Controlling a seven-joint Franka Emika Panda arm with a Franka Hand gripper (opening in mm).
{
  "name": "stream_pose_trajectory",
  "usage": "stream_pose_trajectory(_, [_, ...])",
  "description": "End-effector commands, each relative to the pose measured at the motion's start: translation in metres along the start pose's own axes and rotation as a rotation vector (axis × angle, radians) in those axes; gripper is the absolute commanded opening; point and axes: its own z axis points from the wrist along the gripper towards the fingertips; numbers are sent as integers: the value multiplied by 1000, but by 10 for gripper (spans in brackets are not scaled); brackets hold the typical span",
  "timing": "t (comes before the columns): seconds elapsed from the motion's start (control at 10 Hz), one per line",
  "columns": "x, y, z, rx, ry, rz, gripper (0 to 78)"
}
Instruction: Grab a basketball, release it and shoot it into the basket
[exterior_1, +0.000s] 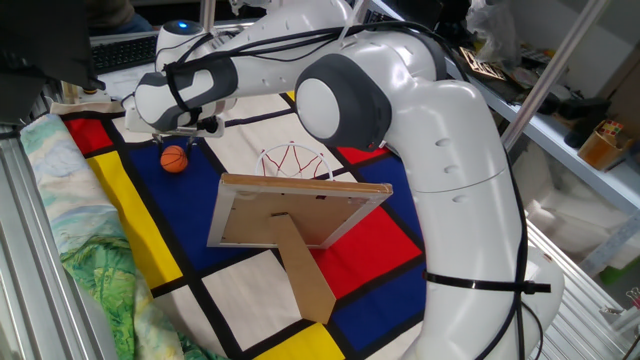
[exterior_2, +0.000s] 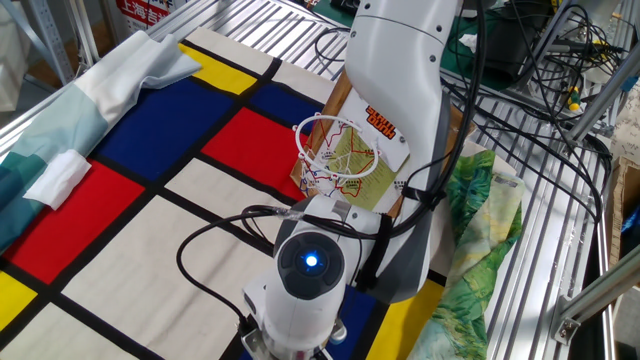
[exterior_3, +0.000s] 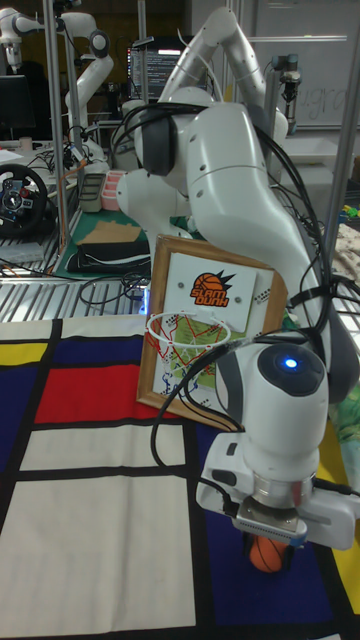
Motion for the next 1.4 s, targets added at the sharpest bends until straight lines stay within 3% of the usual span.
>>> stream_pose_trajectory(0.1, [6,-16,-43,41,24,-7,13])
stream_pose_trajectory(0.7, [8,-21,-52,51,26,-20,13])
stream_pose_trajectory(1.4, [22,-56,-94,66,40,-39,13])
